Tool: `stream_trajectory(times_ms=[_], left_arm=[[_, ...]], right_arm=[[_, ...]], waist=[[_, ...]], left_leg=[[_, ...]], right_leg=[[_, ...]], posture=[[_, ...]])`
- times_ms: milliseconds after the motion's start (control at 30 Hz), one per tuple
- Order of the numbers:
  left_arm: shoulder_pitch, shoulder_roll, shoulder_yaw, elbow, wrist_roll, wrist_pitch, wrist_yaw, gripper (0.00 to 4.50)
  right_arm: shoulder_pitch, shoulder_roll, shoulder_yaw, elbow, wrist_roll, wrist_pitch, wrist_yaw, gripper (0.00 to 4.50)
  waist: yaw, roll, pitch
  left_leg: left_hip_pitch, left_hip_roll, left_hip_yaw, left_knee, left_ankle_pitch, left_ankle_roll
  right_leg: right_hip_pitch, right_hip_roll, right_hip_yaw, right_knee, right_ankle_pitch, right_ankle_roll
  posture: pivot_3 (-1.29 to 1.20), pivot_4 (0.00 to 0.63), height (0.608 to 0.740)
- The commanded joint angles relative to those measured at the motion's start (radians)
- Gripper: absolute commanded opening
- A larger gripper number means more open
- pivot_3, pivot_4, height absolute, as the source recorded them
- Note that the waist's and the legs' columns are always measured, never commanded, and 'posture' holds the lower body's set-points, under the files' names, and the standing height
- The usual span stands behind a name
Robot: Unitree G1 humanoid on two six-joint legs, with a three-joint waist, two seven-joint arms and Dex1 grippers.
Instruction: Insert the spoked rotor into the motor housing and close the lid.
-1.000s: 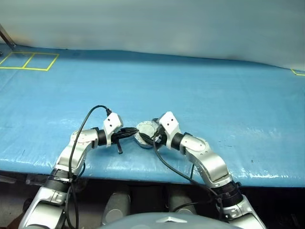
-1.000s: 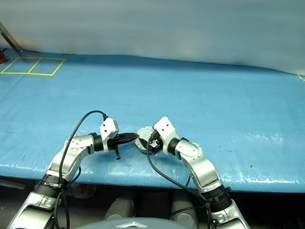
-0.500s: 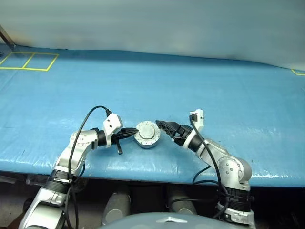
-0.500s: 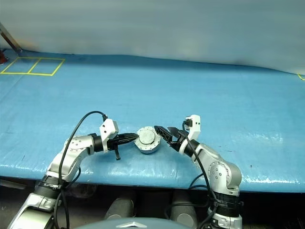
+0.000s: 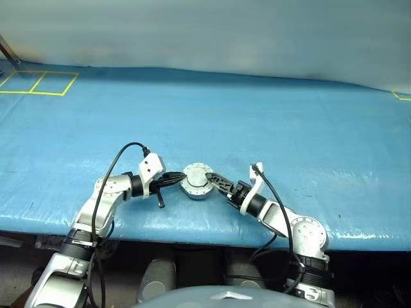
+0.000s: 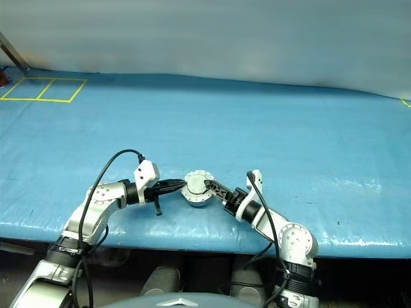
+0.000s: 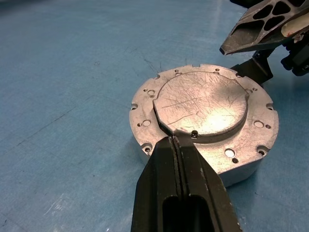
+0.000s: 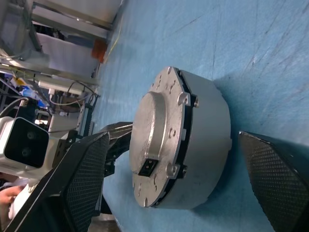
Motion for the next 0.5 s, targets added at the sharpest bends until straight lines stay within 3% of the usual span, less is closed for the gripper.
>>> stream_trajectory(times_ms=[33,67,167,367,433,500], left_arm=[[0.029,0.008,-0.042,0.021,0.039,0.022,-0.004,0.00],[0.029,0.008,-0.042,0.021,0.040,0.021,-0.004,0.00],[0.028,0.008,-0.043,0.023,0.043,0.018,-0.003,0.00],[0.026,0.010,-0.044,0.030,0.048,0.014,-0.003,0.00],[0.028,0.011,-0.044,0.029,0.048,0.013,-0.004,0.00],[0.030,0.011,-0.043,0.028,0.049,0.014,-0.004,0.00]], right_arm=[[0.005,0.003,0.022,0.004,0.039,0.015,0.013,4.48],[0.004,0.003,0.023,0.010,0.044,0.015,0.015,4.48],[-0.002,0.006,0.021,0.030,0.061,0.011,0.015,3.86],[-0.010,0.004,0.023,0.044,0.075,0.002,0.011,1.94],[-0.012,0.007,0.016,0.048,0.088,-0.004,0.008,1.54],[-0.013,0.007,0.013,0.049,0.094,-0.006,0.005,1.54]], waist=[[-0.001,0.000,0.000],[-0.001,0.000,0.000],[-0.001,0.000,0.000],[-0.003,0.001,0.000],[-0.001,0.001,0.000],[-0.002,0.001,0.000]], left_leg=[[0.000,0.000,0.000,0.000,0.000,0.000],[0.000,0.000,0.000,0.000,0.000,0.000],[0.000,0.000,0.000,0.000,0.000,0.000],[-0.001,0.000,0.000,0.000,0.000,0.000],[-0.001,0.000,0.000,0.000,0.000,0.000],[-0.001,0.000,0.000,0.000,0.000,0.000]], right_leg=[[0.000,0.000,0.000,0.000,0.000,0.000],[0.000,0.000,0.000,0.000,0.000,0.000],[0.000,0.000,0.000,0.000,0.000,0.000],[-0.001,0.000,0.000,0.000,0.000,0.000],[-0.001,0.000,0.000,0.000,0.000,0.000],[-0.001,0.000,0.000,-0.001,0.000,0.000]], posture=[[0.00,0.150,0.740],[0.00,0.150,0.740],[0.00,0.150,0.740],[0.00,0.150,0.740],[0.00,0.150,0.740],[0.00,0.150,0.740]])
